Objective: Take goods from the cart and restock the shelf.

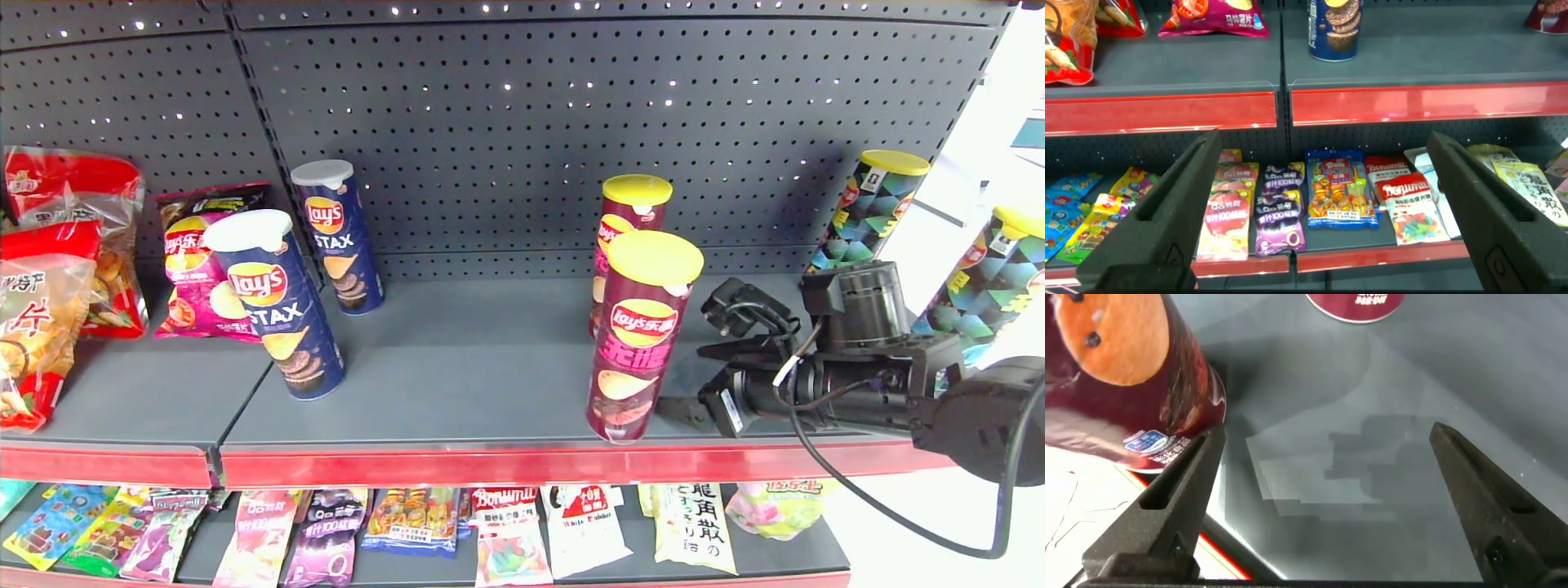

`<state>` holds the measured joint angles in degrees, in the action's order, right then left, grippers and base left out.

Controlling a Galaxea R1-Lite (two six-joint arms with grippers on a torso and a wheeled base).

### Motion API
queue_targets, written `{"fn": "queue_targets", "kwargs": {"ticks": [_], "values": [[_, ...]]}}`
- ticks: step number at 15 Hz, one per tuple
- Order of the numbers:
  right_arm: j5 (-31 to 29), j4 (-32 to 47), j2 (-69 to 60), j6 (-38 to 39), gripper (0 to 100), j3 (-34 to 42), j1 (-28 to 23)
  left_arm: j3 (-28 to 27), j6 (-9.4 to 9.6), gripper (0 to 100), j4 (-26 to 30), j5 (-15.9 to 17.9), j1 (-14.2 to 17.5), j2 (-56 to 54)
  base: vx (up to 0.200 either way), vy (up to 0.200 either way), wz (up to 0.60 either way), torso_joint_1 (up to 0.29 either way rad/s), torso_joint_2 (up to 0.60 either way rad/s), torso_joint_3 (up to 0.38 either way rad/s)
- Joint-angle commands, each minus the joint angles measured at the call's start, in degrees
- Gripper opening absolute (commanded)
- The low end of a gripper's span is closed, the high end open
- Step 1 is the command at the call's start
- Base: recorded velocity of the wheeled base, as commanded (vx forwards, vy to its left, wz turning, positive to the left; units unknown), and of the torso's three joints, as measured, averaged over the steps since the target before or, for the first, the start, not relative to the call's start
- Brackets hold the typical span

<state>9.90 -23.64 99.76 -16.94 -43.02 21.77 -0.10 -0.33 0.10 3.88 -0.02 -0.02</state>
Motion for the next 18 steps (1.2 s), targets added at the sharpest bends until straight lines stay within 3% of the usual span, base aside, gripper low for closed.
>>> {"fn": "queue_targets", "kwargs": {"ticks": [1,11,14,18], "values": [[0.0,-0.1,0.3,0.0,100,-0.2,0.5,0.0,-0.02,100,0.0,0.0,0.0,0.0,0.0,0.0,0.0,0.0,0.0,0.0],[0.0,-0.1,-0.4,0.1,100,-0.4,0.3,0.0,-0.02,100,0.0,0.0,0.0,0.0,0.0,0.0,0.0,0.0,0.0,0.0],[0.0,0.0,-10.0,1.9,100,4.6,-1.2,0.0,-0.02,100,0.0,0.0,0.0,0.0,0.0,0.0,0.0,0.0,0.0,0.0],[0.0,0.3,-25.4,3.1,100,17.9,-2.8,0.0,-0.02,100,0.0,0.0,0.0,0.0,0.0,0.0,0.0,0.0,0.0,0.0]]}}
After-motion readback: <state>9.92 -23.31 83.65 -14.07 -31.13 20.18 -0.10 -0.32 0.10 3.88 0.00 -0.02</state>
